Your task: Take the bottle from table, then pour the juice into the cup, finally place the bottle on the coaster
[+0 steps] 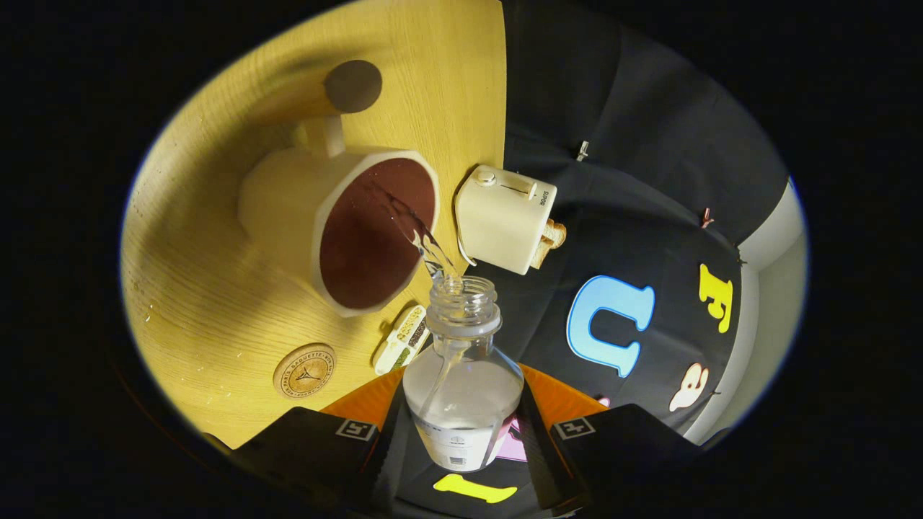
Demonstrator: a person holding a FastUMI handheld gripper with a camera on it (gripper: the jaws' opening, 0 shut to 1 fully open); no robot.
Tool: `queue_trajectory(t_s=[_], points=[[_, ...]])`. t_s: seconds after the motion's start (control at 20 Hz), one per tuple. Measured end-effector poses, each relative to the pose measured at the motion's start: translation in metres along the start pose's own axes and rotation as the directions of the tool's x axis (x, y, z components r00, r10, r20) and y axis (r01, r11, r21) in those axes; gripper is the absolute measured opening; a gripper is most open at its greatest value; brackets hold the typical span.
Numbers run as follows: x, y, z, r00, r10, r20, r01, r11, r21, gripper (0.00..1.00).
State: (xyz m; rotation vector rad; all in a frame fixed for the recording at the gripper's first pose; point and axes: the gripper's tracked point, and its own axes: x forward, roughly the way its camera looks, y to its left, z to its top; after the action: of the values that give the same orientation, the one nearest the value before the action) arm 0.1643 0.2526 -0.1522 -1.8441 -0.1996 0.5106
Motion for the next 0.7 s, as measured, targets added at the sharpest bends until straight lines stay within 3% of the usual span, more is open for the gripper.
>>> queue_trajectory(t_s=[0.7], points=[[-0.0006, -0.0029, 0.0006, 1.0, -0.005, 0.029, 0.008, 0.996, -0.089, 0.74]])
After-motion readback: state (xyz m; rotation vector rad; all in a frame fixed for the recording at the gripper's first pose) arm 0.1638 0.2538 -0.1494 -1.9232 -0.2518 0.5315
